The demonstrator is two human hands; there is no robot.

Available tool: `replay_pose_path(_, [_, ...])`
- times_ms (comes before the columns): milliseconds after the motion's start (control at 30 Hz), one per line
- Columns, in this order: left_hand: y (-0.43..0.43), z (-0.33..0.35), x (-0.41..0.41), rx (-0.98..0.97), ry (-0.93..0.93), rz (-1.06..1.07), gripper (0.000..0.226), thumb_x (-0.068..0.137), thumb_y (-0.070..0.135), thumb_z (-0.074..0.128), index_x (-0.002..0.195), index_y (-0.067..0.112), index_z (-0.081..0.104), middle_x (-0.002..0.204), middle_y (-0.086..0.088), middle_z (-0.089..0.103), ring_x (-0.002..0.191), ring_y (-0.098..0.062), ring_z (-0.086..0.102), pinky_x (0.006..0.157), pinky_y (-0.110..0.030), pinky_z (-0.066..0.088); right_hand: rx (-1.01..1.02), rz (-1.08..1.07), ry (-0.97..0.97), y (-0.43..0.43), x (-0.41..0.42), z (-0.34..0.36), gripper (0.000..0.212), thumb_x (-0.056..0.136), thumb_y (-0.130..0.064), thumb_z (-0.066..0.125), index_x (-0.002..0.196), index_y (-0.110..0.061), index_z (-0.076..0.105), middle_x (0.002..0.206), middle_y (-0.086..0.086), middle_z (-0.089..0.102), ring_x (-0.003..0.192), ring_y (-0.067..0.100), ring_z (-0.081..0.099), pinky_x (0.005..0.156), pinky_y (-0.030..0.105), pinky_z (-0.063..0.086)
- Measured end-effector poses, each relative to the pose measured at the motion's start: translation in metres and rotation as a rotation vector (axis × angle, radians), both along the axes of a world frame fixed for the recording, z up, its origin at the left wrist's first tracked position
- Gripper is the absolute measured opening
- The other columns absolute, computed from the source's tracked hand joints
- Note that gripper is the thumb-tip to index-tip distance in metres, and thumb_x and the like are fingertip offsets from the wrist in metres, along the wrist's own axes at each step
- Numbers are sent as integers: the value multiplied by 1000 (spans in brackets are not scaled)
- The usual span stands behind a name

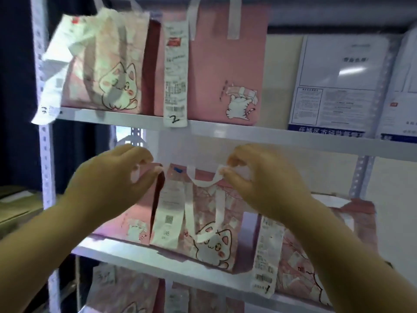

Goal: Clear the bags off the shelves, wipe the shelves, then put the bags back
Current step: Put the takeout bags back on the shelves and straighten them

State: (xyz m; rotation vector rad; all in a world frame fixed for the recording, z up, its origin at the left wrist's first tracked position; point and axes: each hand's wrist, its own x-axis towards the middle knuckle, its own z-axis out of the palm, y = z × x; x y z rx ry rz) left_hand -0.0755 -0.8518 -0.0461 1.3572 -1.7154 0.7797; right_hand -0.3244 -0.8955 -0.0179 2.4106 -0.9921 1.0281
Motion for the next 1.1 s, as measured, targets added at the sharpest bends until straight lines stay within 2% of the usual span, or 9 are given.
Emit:
replay_pose_path(100, [0,21,54,-70,-44,26,29,85,43,61,86,15,65,78,0,67,56,-17,56,49,-24,46,-63,49,-39,-3,53,21,29,87,-45,52,100,-21,61,94,-7,64,84,15,59,73,37,53])
replay_pose_path(167, [-3,33,89,-95,-52,37,27,83,43,61,82,16,64,75,2,65,56,-18,58,48,-26,46,-113,57,-73,-5,89,35,27,86,-45,53,96,-21,61,89,-9,64,80,12,59,69,36,53])
replay_pose_path(267, [-9,48,142,-100,-61,78,24,84,42,59,81,18,62,72,4,62,60,-21,61,49,-34,50,-171,55,-132,-11,139,54,23,85,-45,57,89,-23,60,83,-12,62,73,7,57,59,26,51])
replay_pose_path(367, [-17,65,189,-91,-66,101,21,81,38,62,82,18,62,74,3,61,62,-21,60,52,-33,49,-191,41,-169,-20,183,71,19,85,-44,60,85,-25,56,79,-13,58,69,5,56,55,19,46])
replay_pose_path(533, [-41,88,249,-81,44,110,33,84,44,55,103,18,61,94,3,62,76,-15,59,64,-30,46,-201,-35,-241,-43,232,91,30,84,-40,64,100,-15,59,86,-1,61,74,16,57,61,29,47])
replay_pose_path(667, [-66,104,278,-73,128,99,44,90,37,53,124,11,51,114,-7,58,96,-23,58,79,-35,46,-147,-150,-278,-60,256,107,38,83,-37,66,109,-13,53,90,-1,55,77,18,52,60,26,38])
replay_pose_path(767, [-84,118,290,-40,202,58,43,93,30,48,130,8,45,124,-12,52,104,-26,55,86,-38,43,-72,-253,-268,-67,267,117,33,82,-37,66,99,-15,48,88,2,56,75,22,53,56,29,38])
replay_pose_path(900, [-105,131,303,22,292,40,42,95,27,43,133,8,44,130,-13,49,110,-27,53,86,-34,38,-3,-367,-245,-75,277,127,38,83,-35,65,73,-11,38,68,2,48,57,16,44,44,27,25])
replay_pose_path(1100, [-119,128,307,37,284,26,28,95,26,43,111,8,57,113,-10,50,97,-25,53,78,-30,36,43,-479,-258,-94,280,131,33,84,-14,65,60,-14,42,61,5,48,53,20,46,43,25,27])
